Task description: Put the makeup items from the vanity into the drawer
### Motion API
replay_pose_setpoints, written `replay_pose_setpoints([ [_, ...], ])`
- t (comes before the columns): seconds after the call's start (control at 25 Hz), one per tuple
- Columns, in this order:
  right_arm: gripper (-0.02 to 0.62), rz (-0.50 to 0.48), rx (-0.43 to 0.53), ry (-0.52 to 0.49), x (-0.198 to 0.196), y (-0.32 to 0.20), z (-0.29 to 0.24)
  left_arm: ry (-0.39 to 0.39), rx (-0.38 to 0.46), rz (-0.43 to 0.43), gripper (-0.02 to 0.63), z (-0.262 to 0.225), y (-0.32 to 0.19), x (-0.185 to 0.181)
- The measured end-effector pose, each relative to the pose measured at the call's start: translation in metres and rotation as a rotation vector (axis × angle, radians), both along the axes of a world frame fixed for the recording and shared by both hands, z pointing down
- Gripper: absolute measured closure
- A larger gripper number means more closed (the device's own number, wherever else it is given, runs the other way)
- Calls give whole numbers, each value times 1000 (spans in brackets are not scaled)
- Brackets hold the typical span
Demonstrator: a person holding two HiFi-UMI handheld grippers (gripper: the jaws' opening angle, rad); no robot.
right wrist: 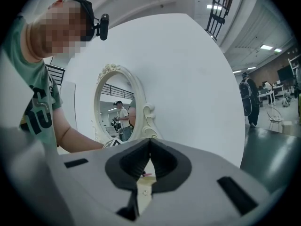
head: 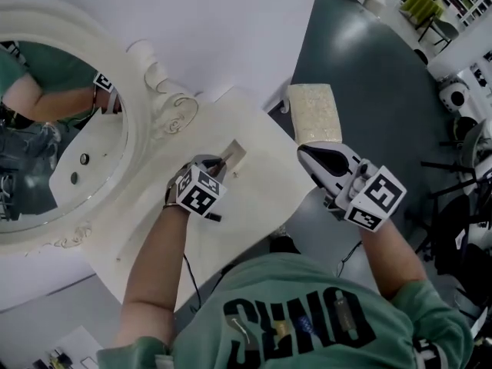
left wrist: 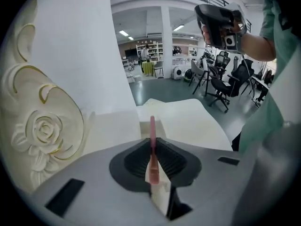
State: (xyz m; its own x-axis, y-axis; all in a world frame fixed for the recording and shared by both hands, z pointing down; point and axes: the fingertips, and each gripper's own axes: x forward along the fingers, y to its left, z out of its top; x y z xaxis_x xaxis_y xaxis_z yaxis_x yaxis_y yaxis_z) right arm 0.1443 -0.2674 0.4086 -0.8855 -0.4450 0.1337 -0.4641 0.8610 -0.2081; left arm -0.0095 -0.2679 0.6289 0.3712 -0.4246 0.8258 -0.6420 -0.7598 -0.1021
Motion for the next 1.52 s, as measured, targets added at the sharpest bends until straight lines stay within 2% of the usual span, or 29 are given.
replay_pose_setpoints([
  [0.2,584,4,-14,-3,10,-1,5,-66,-70,21,555,20,-1,-4],
  [0.4,584,11,-21,-7,17,1,6,-103,-68,36,552,27,-1,-4],
  [0.6,584,15,-26,-9,20,3,9,-111,-65,52,492,29,0,0],
  [0.92,584,14,-25,-9,18,6,6,-79,-21,43,488,14,3,1],
  [1.08,584,1,-15,-10,9,8,-1,-44,48,23,509,-13,8,-3],
  [1.24,584,-32,2,-10,-13,13,-13,38,171,-39,544,-62,20,-19],
  [1.52,584,-173,54,-17,-93,34,-48,159,407,-207,589,-167,81,-93],
])
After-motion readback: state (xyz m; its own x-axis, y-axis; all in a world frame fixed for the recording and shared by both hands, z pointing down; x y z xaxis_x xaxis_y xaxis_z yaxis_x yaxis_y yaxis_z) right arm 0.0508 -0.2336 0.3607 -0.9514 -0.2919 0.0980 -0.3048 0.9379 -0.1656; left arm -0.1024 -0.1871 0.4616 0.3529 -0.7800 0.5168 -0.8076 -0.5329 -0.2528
